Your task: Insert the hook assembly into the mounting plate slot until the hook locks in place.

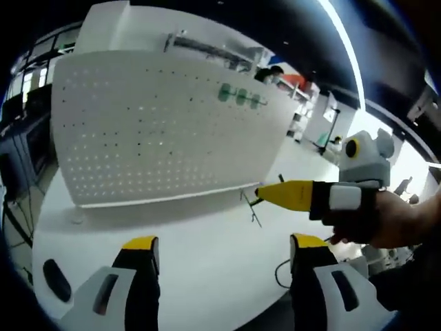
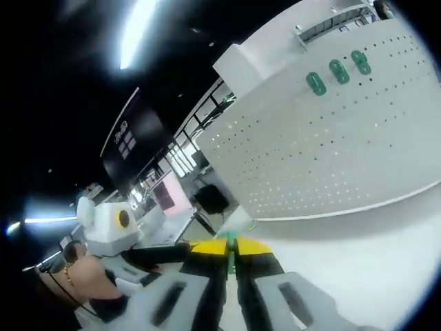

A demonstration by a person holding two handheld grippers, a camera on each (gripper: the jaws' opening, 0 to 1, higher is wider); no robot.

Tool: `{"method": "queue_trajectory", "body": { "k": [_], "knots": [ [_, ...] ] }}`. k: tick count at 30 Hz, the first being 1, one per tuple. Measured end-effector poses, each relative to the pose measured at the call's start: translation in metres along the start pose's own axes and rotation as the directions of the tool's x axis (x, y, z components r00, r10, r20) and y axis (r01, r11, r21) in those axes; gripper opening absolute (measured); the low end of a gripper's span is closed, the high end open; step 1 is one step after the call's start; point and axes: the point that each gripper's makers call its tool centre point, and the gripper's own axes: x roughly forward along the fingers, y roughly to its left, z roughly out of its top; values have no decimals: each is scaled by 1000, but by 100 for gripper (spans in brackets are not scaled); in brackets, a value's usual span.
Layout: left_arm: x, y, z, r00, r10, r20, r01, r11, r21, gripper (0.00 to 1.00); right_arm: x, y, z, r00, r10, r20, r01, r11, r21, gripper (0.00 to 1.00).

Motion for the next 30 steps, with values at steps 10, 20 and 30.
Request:
{"method": "queue_trajectory", "body": {
  "k": [10,20,30],
  "knots": [
    [-7,-8,18,996,-29,79,28,999,21,52,1,22,10,999,34,31,-34,999,-5,0],
    [-14,-12,23,991,-62,115,64,998,-14,24,5,38,10,997,64,34,-63,998,-27,0],
    [-18,-22,27,986,-100,134,101,995,0,7,5,47,13,995,86,50,-83,995,-56,0]
  ]
}}
